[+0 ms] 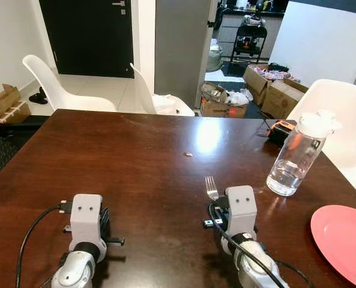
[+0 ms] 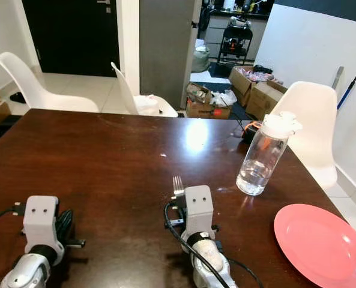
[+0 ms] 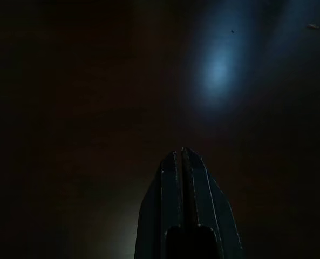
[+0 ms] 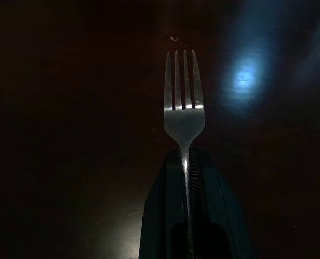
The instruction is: Setting the table
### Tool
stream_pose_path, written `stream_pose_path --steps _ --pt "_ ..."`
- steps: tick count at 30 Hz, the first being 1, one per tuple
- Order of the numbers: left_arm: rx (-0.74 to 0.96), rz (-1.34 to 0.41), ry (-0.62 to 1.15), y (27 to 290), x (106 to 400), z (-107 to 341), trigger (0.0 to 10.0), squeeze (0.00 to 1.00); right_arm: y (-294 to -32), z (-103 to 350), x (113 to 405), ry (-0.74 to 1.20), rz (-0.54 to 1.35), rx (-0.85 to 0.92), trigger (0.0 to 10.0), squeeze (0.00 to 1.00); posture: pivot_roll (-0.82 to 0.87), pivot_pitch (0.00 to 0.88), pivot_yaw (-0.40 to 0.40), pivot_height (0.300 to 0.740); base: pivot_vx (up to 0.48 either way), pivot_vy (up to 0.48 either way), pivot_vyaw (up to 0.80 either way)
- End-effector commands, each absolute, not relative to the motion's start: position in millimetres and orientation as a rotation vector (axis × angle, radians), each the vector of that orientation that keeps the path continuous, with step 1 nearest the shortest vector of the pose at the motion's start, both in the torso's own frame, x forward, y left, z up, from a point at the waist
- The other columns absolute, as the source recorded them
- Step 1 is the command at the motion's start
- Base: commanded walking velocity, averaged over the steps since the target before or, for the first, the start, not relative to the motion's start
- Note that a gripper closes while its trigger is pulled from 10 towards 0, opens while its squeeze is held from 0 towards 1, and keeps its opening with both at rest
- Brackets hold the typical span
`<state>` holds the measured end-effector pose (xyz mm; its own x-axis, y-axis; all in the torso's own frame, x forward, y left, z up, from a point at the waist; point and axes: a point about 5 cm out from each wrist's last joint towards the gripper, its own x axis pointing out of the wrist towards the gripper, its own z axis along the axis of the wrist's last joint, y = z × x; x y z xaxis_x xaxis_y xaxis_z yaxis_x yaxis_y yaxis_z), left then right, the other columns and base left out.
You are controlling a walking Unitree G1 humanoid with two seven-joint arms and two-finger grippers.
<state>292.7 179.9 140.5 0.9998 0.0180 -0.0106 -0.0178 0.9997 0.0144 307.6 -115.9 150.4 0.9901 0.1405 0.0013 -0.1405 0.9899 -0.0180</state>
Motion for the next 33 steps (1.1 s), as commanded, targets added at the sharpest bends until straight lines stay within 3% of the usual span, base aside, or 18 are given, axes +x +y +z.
stream_pose_path --steps 1,19,23,33 --pt "0.016 0.013 0.037 185 291 138 10.0 0.0 -118 146 308 0.001 0.132 0.014 10.0 0.0 0.04 0.117 0.027 0.74 0.0 0.0 0.0" --pt "0.02 0.007 0.057 176 293 134 10.0 0.0 -120 138 308 0.023 0.135 0.12 10.0 0.0 0.04 0.122 0.034 0.74 0.0 0.0 0.0" --pt "0.029 -0.001 0.054 173 292 134 10.0 0.0 -117 134 307 0.028 0.138 -0.001 10.0 0.0 0.04 0.121 0.033 0.74 0.0 0.0 0.72" --pt "0.036 -0.012 0.064 168 290 130 10.0 0.0 -119 135 307 0.013 0.145 0.047 10.0 0.0 0.04 0.117 0.031 0.74 0.0 0.0 0.75"
